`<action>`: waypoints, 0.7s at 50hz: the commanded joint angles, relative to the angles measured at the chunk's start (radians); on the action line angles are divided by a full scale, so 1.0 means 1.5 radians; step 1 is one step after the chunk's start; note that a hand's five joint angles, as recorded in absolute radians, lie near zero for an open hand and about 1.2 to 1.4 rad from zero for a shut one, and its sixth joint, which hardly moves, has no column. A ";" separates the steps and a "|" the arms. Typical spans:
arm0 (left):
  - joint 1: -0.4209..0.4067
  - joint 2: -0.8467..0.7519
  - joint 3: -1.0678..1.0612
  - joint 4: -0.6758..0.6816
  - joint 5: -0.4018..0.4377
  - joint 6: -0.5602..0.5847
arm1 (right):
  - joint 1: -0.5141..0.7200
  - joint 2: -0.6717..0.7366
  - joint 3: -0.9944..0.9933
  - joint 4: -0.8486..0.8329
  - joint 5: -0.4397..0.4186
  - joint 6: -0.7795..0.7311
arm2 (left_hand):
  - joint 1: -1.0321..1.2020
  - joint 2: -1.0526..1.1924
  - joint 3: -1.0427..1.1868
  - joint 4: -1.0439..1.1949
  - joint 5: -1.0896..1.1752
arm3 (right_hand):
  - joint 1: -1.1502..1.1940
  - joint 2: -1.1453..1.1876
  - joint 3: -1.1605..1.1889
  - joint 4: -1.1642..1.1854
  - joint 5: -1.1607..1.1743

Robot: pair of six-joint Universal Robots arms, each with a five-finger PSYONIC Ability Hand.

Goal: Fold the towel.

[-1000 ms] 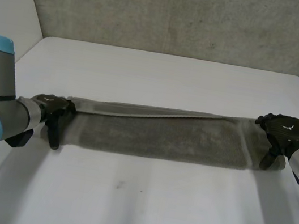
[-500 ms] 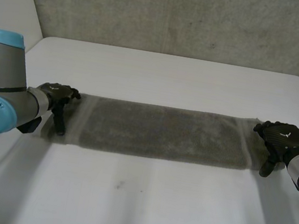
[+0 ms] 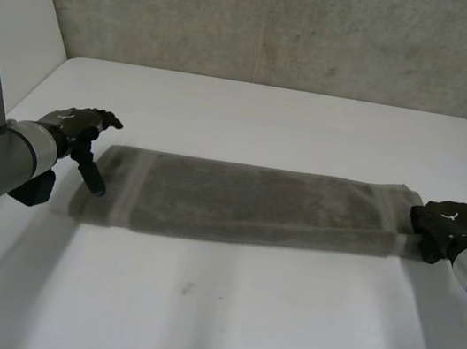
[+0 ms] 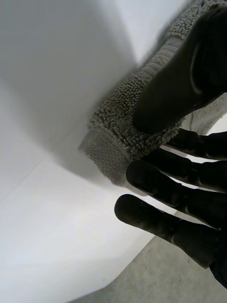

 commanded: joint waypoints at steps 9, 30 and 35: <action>-0.002 0.002 -0.003 0.000 -0.001 0.000 | -0.083 0.023 -0.039 0.011 0.010 -0.088 | 0.001 0.006 0.007 0.005 -0.017 | 0.046 0.053 0.037 0.035 0.040; -0.005 0.021 -0.003 0.001 -0.001 -0.002 | 0.041 -0.062 -0.221 0.105 0.011 -0.054 | 0.001 0.006 0.007 0.005 -0.017 | 0.046 0.053 0.037 0.035 0.040; -0.010 0.021 -0.003 0.001 -0.002 -0.002 | 0.277 -0.032 -0.236 0.068 0.007 -0.026 | 0.001 0.006 0.007 0.005 -0.017 | 0.046 0.053 0.037 0.035 0.040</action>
